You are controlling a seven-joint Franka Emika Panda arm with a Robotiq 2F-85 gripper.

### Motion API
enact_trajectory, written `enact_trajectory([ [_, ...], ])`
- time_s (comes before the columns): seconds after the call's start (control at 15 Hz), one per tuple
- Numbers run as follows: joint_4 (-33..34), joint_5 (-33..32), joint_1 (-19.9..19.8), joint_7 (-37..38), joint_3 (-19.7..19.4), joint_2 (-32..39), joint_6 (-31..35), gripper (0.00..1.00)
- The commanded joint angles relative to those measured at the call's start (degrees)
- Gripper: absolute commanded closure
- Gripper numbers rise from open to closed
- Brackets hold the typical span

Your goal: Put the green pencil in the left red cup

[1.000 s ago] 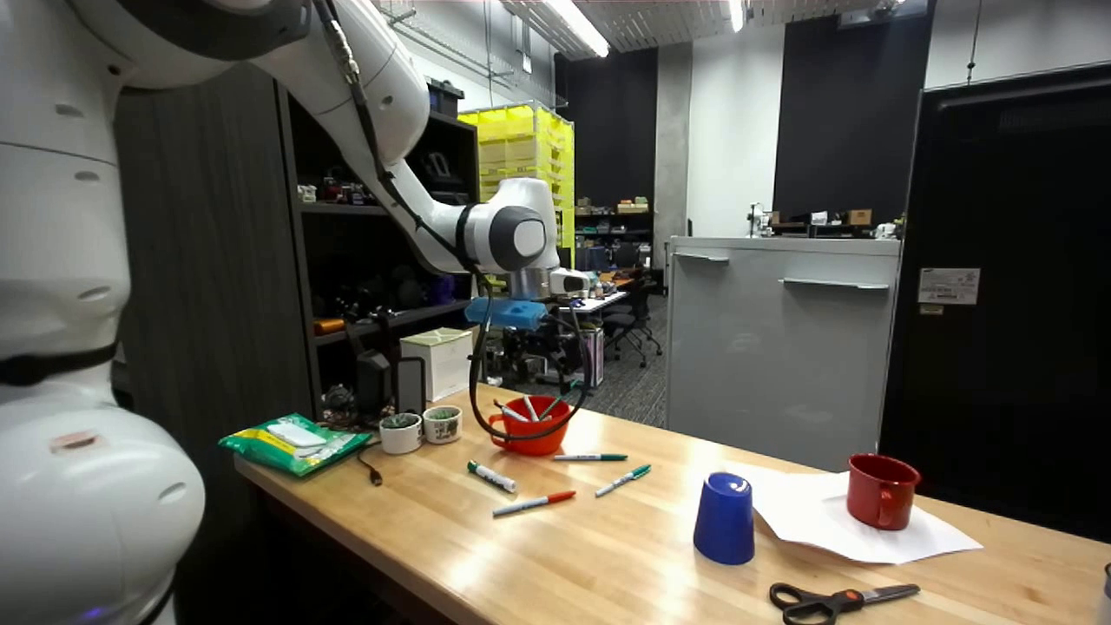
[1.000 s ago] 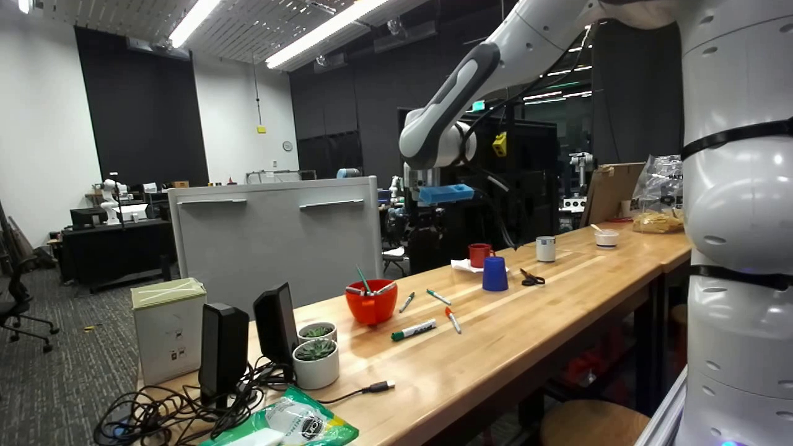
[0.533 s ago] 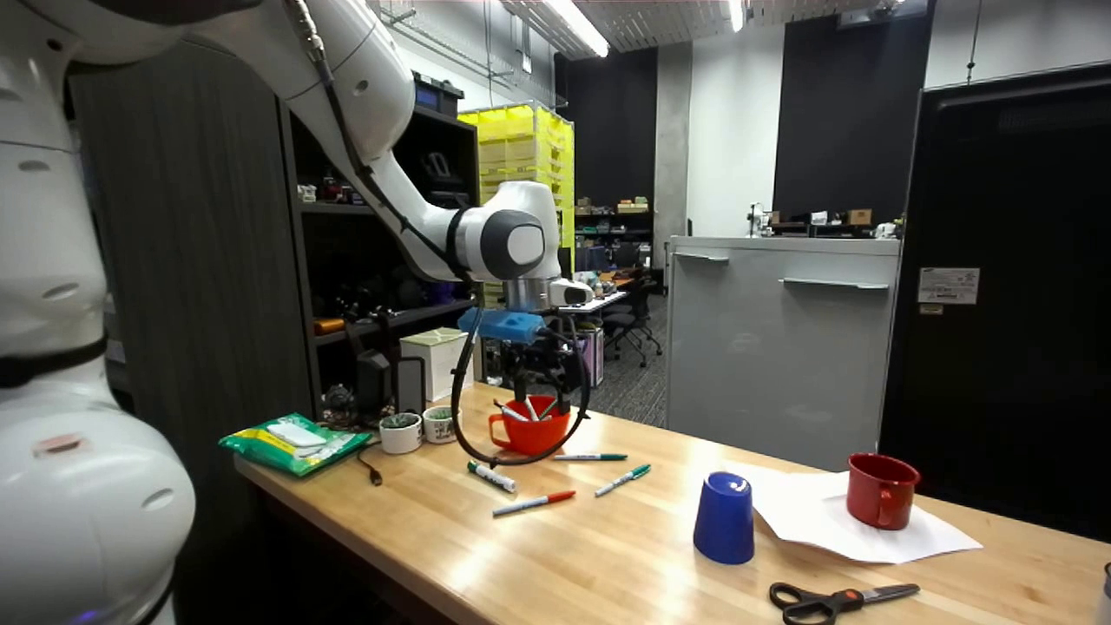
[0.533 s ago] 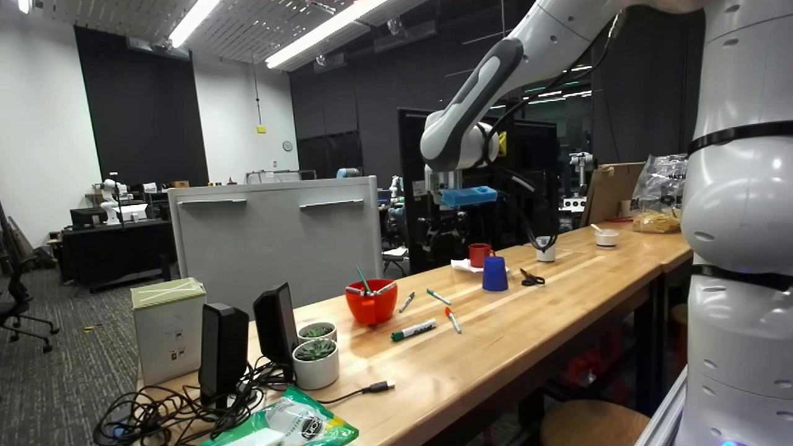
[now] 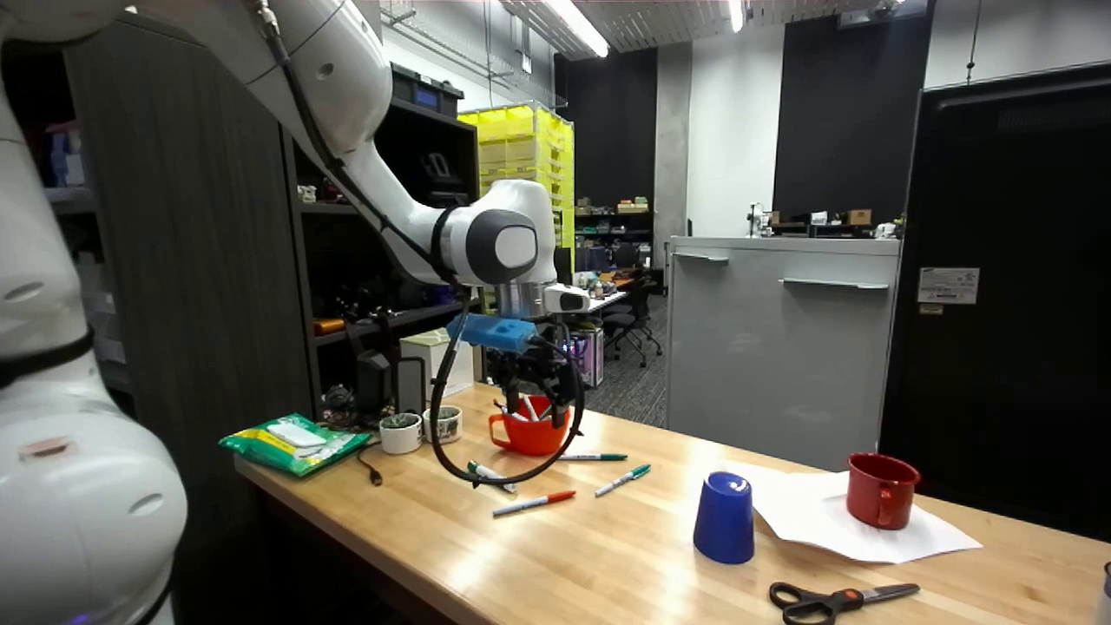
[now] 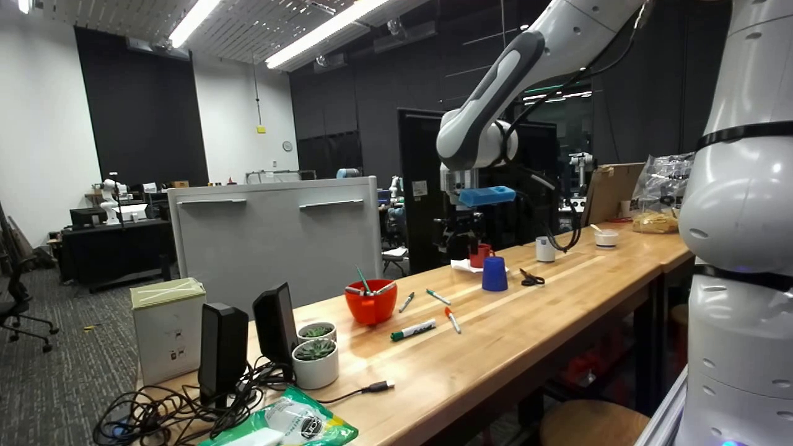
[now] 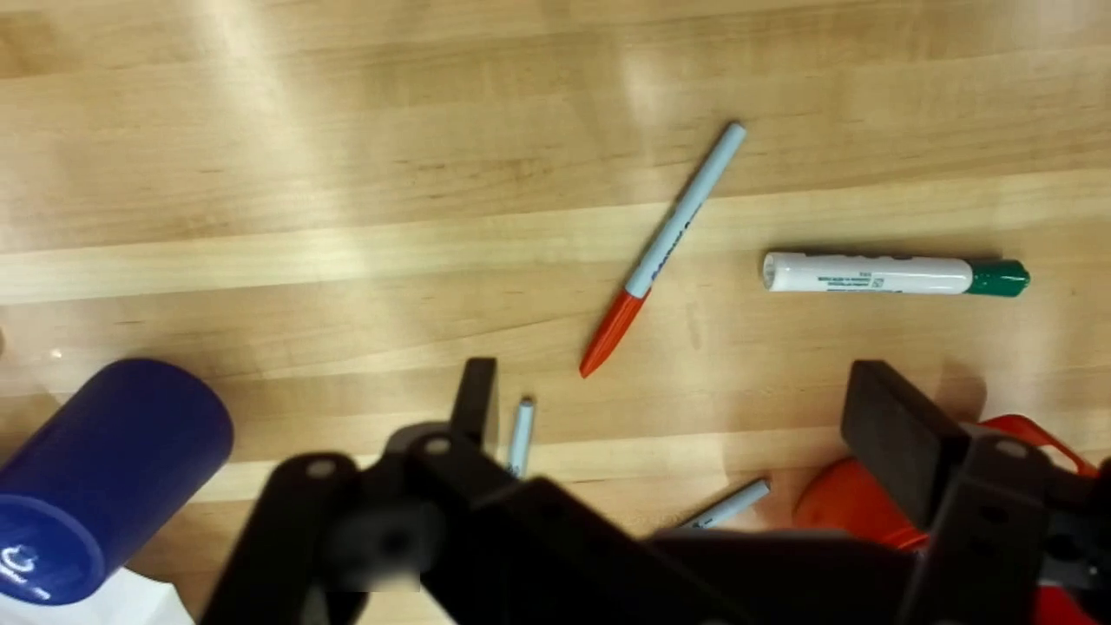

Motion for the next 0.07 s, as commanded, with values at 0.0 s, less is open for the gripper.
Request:
enact_trajectory([
  [0.0,0.1,0.2,-0.8,-0.1,0.7,0.1,-0.1,0.0],
])
